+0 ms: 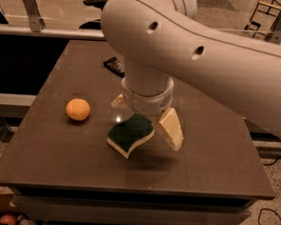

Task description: Move sponge near rxbar chocolate

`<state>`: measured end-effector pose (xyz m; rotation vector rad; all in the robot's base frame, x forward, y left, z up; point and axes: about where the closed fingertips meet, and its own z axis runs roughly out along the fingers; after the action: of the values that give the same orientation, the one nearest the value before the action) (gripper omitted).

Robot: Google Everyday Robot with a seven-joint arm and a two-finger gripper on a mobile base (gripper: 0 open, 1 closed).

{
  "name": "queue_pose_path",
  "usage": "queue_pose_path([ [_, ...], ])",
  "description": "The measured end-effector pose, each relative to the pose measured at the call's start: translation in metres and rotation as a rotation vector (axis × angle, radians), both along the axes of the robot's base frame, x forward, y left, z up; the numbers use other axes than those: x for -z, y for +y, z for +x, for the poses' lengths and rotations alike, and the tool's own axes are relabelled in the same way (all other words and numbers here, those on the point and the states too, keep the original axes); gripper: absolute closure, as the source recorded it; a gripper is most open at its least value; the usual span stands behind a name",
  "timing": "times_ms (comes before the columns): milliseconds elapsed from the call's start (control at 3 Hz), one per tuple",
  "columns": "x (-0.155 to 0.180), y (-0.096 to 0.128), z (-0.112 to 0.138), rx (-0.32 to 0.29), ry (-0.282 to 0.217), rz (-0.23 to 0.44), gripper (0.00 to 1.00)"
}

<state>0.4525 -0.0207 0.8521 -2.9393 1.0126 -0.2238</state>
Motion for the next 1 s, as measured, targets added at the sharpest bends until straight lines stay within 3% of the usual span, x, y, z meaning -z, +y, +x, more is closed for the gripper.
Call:
queue_pose_path([
  [667, 0.015, 0.008, -0.019, -0.052, 0.075, -0.011, 0.0],
  [1000, 0.019, 0.022, -0.019, -0.059, 0.075, 0.02, 0.0],
])
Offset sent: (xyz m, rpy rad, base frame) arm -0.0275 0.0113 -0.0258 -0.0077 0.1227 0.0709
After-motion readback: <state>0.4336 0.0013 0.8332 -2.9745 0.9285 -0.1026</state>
